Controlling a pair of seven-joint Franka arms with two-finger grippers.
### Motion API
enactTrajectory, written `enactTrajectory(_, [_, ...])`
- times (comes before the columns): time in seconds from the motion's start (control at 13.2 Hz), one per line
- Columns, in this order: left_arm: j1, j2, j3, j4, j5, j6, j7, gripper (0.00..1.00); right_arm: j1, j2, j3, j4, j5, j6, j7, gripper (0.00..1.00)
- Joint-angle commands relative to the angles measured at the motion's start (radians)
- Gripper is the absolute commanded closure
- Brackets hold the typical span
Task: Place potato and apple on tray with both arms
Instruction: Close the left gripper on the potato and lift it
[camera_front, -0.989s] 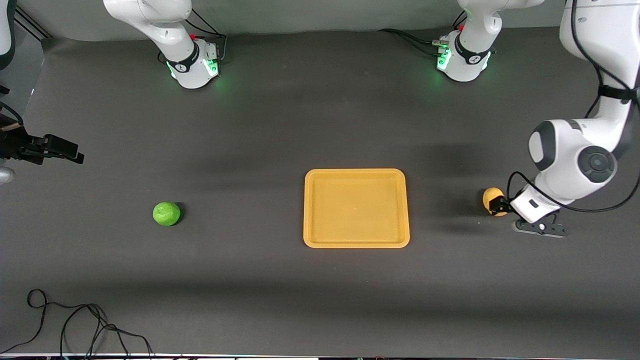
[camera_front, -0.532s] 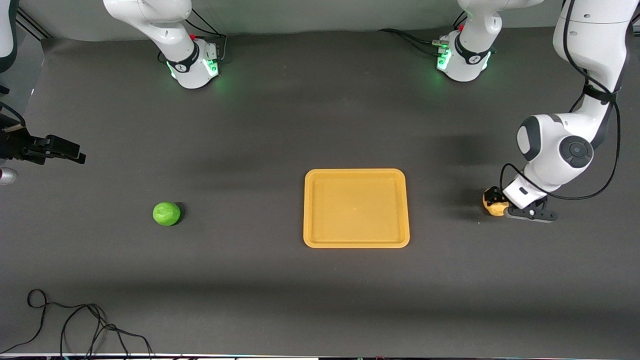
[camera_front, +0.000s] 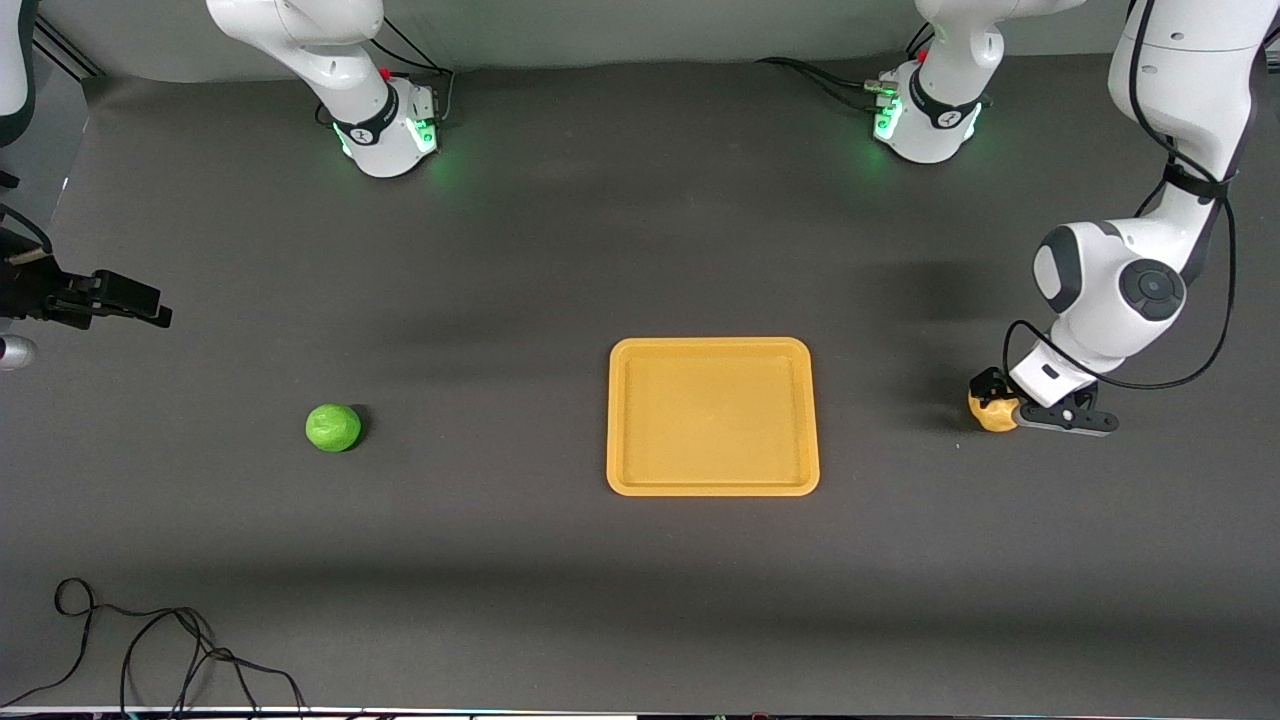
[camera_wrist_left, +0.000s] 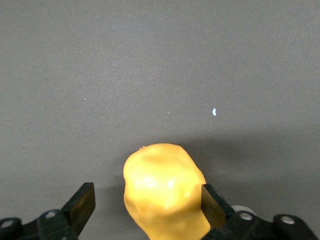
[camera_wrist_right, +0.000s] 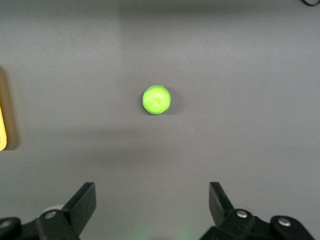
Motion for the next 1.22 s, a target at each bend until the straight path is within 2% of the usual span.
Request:
enactTrajectory(0.0, [-0.007, 0.022, 0.001, -0.041, -0.007, 0.069, -0.009, 0.06, 0.001, -0.002, 0.003, -0.003, -0.012, 0.010, -0.017, 0.00])
enactTrajectory(0.3, [-0.007, 0.069, -0.002, -0.042, -0.007, 0.141, -0.018, 0.15, 0.001, -0.004, 0.003, -0.003, -0.012, 0.010, -0.017, 0.00])
enactTrajectory(0.61, [-0.007, 0.059, -0.002, -0.042, -0.007, 0.135, -0.017, 0.15, 0.000, -0.004, 0.003, -0.003, -0.012, 0.010, -0.017, 0.00])
enactTrajectory(0.91, [-0.013, 0.043, -0.002, -0.042, -0.007, 0.131, -0.042, 0.43, 0.000, -0.002, 0.003, -0.003, -0.012, 0.010, -0.017, 0.00])
enactTrajectory(1.14, [-0.037, -0.006, -0.004, -0.036, -0.007, 0.048, -0.084, 0.46, 0.001, -0.002, 0.003, -0.003, -0.012, 0.010, -0.017, 0.00])
